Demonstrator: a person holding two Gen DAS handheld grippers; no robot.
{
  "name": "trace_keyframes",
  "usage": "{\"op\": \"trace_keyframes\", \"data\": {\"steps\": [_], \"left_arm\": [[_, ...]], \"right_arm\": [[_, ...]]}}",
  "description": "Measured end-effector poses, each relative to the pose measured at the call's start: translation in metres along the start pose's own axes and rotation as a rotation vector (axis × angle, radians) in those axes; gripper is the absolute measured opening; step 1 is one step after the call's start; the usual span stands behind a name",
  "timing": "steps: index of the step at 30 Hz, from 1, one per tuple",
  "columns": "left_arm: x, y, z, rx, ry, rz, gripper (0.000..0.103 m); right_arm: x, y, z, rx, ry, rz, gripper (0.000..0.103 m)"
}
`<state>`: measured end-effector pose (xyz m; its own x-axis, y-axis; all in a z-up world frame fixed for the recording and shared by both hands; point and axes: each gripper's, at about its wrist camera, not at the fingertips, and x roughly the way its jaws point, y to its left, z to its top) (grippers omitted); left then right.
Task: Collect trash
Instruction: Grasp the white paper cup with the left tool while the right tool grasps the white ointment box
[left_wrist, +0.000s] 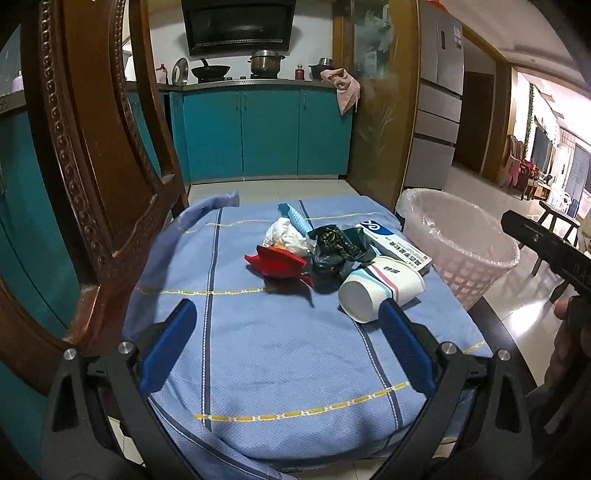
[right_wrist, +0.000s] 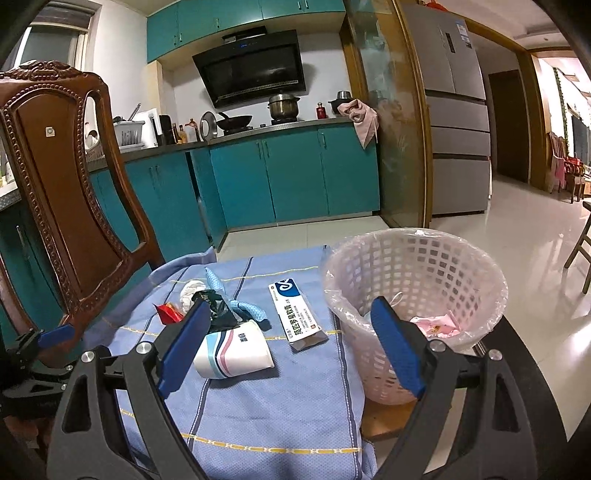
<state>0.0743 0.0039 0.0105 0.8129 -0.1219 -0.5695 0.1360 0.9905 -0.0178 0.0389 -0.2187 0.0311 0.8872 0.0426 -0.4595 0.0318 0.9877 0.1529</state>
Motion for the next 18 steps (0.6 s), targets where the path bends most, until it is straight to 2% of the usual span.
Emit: {"op": "trace_keyframes", "data": {"steps": [18], "left_arm": [[0.0029, -0.0015, -0.0024, 0.003, 0.013, -0.002, 0.098]], "right_arm": [[0.0047, 0.0059, -0.002, -0.023, 0.03, 0.03, 0.087]]}}
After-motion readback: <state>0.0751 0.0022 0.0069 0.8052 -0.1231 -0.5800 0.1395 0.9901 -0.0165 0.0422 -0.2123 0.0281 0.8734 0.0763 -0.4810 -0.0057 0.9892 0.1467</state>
